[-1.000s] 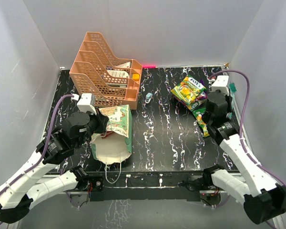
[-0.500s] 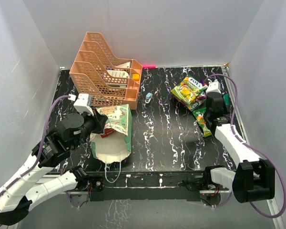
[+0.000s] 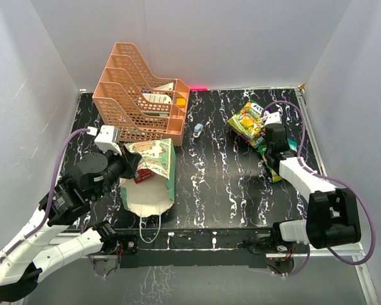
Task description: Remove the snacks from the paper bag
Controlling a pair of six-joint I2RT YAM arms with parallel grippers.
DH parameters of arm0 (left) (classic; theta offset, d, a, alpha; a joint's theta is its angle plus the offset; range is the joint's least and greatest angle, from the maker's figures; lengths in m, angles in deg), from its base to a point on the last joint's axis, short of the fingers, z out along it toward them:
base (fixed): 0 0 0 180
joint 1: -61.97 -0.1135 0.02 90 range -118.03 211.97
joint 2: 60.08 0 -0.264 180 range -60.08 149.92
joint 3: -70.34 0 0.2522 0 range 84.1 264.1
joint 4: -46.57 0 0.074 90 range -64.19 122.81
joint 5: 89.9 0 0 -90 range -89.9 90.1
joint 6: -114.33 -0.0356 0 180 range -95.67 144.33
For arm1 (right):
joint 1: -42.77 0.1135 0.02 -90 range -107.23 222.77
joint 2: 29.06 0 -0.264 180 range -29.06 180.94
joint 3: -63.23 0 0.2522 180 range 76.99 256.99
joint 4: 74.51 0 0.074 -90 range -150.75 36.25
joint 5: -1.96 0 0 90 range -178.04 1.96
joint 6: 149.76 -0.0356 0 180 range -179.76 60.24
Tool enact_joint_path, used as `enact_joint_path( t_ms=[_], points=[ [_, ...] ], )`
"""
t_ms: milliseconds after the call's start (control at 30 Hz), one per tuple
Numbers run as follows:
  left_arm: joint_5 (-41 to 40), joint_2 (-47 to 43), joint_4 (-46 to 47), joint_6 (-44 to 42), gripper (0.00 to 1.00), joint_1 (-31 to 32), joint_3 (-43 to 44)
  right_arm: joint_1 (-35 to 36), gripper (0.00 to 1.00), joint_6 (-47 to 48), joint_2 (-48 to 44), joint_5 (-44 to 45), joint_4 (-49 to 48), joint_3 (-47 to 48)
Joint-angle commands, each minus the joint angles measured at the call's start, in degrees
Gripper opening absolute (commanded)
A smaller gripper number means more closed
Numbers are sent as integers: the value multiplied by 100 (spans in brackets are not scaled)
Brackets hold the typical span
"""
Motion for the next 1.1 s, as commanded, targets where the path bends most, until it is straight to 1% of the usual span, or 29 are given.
enact_joint_path(
  t_ms=[0, 133, 333, 433, 500, 567, 600, 633, 700, 800, 867, 1000, 1067],
  points=[
    [-69, 61, 55, -69, 0, -18, 147, 147, 7, -692, 117, -641, -276, 22],
    [-60, 105, 26, -62, 0, -13, 214, 191, 7, -1140, 491, -694, -253, -9],
    [-121, 95, -68, -58, 0, -17, 270, 190, 7, -1096, 986, -684, -450, -88],
    [-92, 125, -47, -42, 0, -17, 286, 189, 7, -1256, 913, -691, -480, -100],
    [-63, 151, -44, -40, 0, -17, 300, 189, 8, -1410, 714, -658, -259, -8],
    [-56, 158, -33, -43, 0, -17, 308, 189, 17, -1614, 421, -710, 226, 222],
    [-44, 157, -29, -41, 0, -17, 302, 187, 29, -1723, 240, -782, 481, 345],
    [-38, 158, -25, -40, 0, -17, 299, 186, 39, -1839, 8, -898, 729, 448],
    [-16, 158, 11, -41, 0, -17, 268, 187, 53, -1922, -567, -1193, 1034, 591],
    [49, 196, 108, -41, 0, -17, 215, 197, 63, -2024, -1372, -1864, 1109, 574],
    [103, 254, 141, -5, 0, -17, 201, 200, 68, -2113, -1855, -2552, 945, 397],
    [210, 325, 227, 84, 0, -19, 128, 332, 69, -2717, -2587, -4314, 264, -205],
    [228, 376, 223, 123, 0, -18, 124, 740, 69, -3133, -2780, -4940, -209, -536]
  ],
)
